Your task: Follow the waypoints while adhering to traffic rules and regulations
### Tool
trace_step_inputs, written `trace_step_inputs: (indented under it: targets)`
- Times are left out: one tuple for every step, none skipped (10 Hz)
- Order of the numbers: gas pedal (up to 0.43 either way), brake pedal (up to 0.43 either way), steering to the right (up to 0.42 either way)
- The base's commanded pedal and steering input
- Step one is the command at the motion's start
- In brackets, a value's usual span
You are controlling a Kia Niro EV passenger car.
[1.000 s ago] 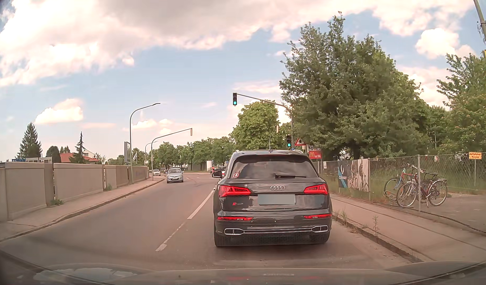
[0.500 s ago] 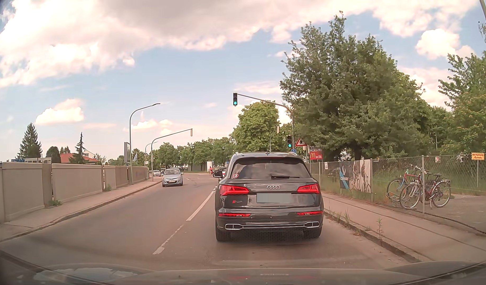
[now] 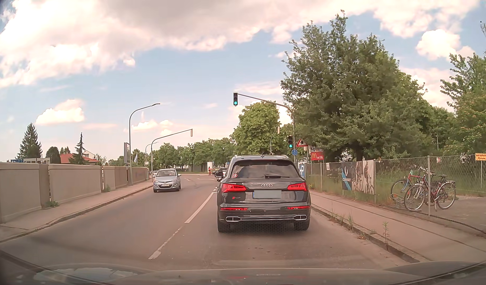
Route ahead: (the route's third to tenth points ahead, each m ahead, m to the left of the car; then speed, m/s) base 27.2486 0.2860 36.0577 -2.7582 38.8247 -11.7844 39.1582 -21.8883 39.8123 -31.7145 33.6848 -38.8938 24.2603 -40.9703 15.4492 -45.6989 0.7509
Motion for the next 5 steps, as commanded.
trace_step_inputs:
  targets:
    - [0.169,0.018,-0.03]
    - [0.177,0.018,-0.03]
    - [0.189,0.018,-0.03]
    - [0.209,0.018,-0.03]
    - [0.22,0.018,-0.029]
